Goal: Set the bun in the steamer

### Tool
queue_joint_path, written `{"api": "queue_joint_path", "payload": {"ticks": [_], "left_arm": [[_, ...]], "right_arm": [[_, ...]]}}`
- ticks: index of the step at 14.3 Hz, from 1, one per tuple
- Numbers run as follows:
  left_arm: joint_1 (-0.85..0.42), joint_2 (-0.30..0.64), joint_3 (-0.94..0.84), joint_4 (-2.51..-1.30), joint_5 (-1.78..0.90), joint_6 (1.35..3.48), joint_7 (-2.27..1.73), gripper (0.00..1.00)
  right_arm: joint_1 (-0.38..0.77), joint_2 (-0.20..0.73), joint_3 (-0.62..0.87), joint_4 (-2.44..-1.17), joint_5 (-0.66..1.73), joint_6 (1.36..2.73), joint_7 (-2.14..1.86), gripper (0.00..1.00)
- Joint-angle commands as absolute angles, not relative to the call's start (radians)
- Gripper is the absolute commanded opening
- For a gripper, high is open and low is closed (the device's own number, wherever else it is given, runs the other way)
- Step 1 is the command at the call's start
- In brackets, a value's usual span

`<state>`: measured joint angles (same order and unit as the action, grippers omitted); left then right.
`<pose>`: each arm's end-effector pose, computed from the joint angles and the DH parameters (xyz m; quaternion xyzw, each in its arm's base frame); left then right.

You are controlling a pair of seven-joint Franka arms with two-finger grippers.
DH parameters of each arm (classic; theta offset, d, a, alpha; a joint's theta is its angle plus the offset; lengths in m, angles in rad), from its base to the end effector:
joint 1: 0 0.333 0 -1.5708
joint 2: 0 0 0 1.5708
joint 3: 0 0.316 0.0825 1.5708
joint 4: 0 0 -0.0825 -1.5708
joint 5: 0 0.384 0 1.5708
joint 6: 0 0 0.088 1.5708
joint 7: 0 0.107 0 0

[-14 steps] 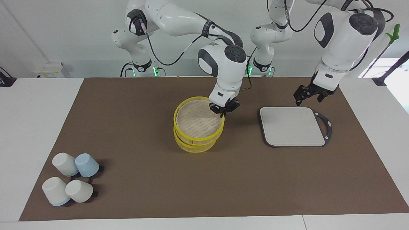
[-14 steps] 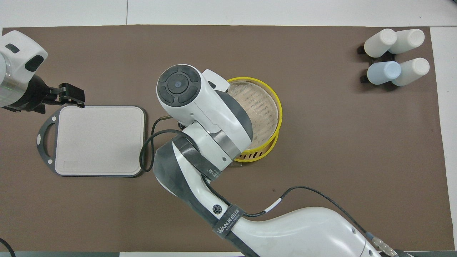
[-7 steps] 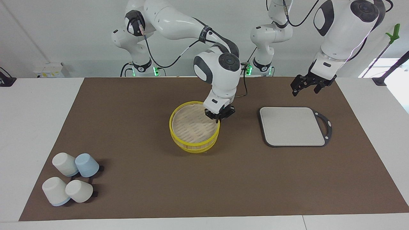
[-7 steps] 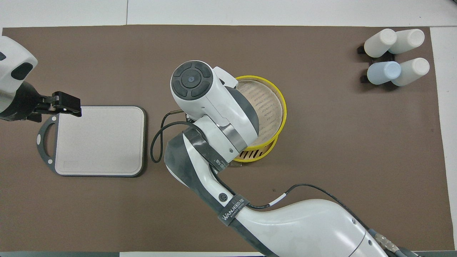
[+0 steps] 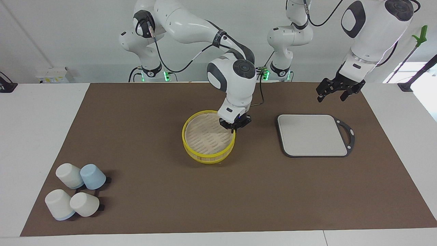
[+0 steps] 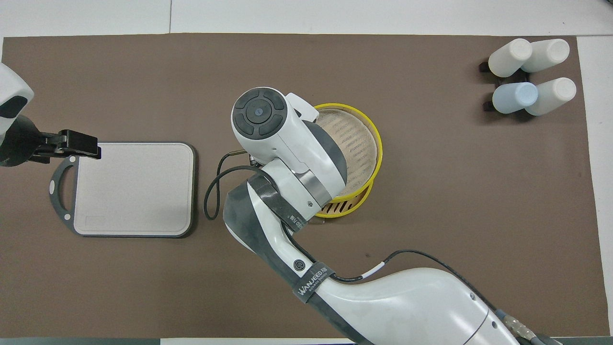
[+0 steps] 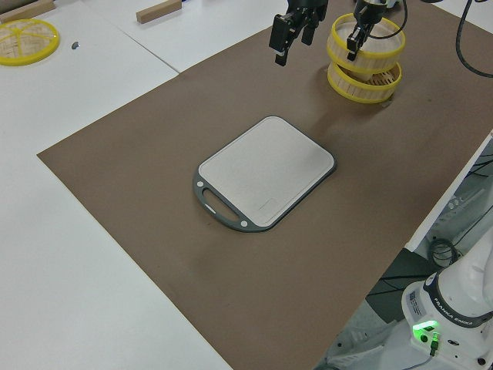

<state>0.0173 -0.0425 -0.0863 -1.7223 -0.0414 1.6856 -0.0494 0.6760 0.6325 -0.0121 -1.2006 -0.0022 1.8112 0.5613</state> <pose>0.5467 -0.0427 0.5859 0.9998 -0.0075 0.0017 0.0189 0.5746 0.4522 0.4103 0.9985 0.0527 -0.0063 0.0101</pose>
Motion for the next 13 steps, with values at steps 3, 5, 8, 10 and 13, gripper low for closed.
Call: {"api": "queue_joint_path", "payload": {"ticks": [3, 5, 8, 10, 13], "left_arm": [[-0.011, -0.061, -0.063, -1.732, -0.055, 1.698, -0.029, 1.0], [-0.012, -0.06, -0.063, -1.729, -0.051, 1.689, -0.031, 1.0], [-0.015, -0.061, -0.063, -1.724, -0.017, 1.658, -0.029, 1.0], [-0.015, -0.06, -0.063, -1.723, -0.011, 1.658, -0.028, 1.0], [-0.015, -0.061, -0.063, -1.721, -0.011, 1.655, -0.028, 1.0]], "right_arm": [[0.678, 0.578, -0.009, -1.278, 0.002, 1.838, 0.575, 0.0], [0.681, 0.578, -0.009, -1.278, 0.029, 1.842, 0.592, 0.0], [0.681, 0.578, -0.009, -1.278, 0.041, 1.856, 0.604, 0.0], [0.68, 0.578, -0.009, -1.276, 0.041, 1.858, 0.604, 0.0], [0.681, 0.577, -0.011, -1.288, 0.04, 1.865, 0.603, 0.0]]}}
